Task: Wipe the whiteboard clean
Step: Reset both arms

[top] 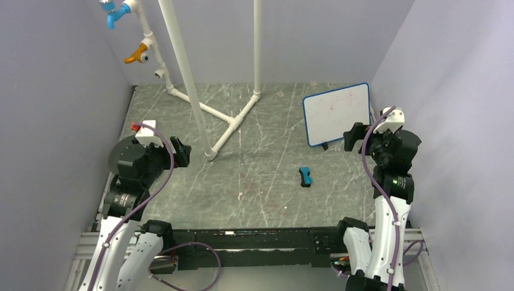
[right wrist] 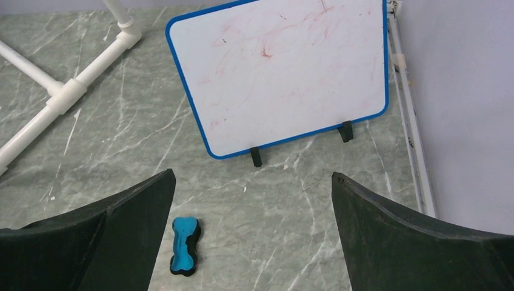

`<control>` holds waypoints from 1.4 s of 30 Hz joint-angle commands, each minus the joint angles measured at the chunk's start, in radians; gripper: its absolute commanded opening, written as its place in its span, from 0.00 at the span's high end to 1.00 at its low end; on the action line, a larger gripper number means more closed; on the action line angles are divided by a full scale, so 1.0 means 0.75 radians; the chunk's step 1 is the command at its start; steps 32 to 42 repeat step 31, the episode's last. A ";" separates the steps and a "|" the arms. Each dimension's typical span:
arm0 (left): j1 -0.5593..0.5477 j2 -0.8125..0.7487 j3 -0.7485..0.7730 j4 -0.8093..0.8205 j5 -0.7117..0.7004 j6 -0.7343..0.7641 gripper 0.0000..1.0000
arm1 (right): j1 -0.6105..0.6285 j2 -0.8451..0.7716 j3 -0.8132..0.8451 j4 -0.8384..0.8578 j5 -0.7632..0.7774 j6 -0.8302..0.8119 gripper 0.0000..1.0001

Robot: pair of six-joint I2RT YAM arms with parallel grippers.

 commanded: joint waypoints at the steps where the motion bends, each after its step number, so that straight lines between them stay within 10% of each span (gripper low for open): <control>1: 0.044 -0.024 0.060 0.061 0.174 0.026 0.01 | -0.004 0.002 0.009 0.060 0.034 0.014 0.00; 42: 0.045 -0.194 -0.104 0.170 0.132 0.135 0.01 | -0.005 0.158 -0.017 0.154 -0.048 -0.050 0.00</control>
